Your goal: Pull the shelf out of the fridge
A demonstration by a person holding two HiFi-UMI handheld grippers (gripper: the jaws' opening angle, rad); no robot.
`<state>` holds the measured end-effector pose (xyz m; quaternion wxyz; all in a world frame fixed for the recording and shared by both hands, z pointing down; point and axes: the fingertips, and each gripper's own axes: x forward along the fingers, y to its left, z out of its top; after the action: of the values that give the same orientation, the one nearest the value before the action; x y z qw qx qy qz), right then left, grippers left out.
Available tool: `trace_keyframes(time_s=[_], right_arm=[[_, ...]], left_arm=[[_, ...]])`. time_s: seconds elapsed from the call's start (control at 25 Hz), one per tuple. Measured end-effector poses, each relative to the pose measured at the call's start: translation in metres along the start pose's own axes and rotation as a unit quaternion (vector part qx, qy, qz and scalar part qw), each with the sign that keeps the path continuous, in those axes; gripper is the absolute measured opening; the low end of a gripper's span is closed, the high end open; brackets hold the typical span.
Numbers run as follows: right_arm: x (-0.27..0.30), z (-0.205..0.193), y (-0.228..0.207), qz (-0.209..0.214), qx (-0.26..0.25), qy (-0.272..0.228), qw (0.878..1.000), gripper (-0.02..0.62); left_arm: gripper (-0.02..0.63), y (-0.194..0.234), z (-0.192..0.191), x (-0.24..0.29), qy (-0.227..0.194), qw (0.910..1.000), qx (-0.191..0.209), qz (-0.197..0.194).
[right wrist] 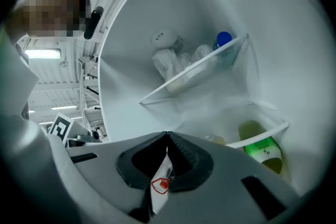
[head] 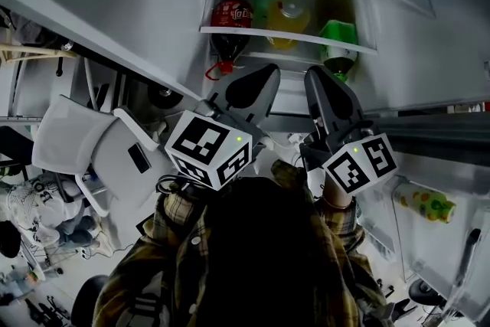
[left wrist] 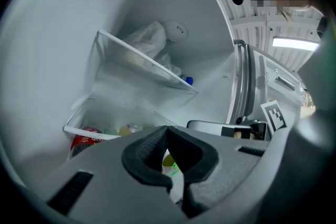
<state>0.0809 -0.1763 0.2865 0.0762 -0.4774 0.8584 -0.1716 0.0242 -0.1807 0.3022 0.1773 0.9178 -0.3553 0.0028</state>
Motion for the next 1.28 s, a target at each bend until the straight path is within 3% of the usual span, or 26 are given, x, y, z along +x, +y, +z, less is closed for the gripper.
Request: trace_keyframes(time_s=[0.48,1.08,1.2,1.28], right_arm=[[0.013,0.006,-0.014,0.032,0.005,0.012,0.999,0.018],[0.015,0.003,-0.039,0.019,0.01,0.014,1.0,0.021],[0.016,0.0,-0.042,0.024,0.019,0.021,0.999,0.021],[0.018,-0.003,-0.043,0.026,0.023,0.027,0.999,0.023]], left_arm=[[0.003,0.004,0.009,0.025,-0.016,0.9998,-0.011,0.011],[0.005,0.012,0.004,0.041,-0.027,0.9983,-0.051,0.011],[0.01,0.014,0.004,0.042,-0.031,0.9977,-0.058,0.015],[0.049,0.015,0.003,0.042,-0.03,0.9976,-0.06,0.015]])
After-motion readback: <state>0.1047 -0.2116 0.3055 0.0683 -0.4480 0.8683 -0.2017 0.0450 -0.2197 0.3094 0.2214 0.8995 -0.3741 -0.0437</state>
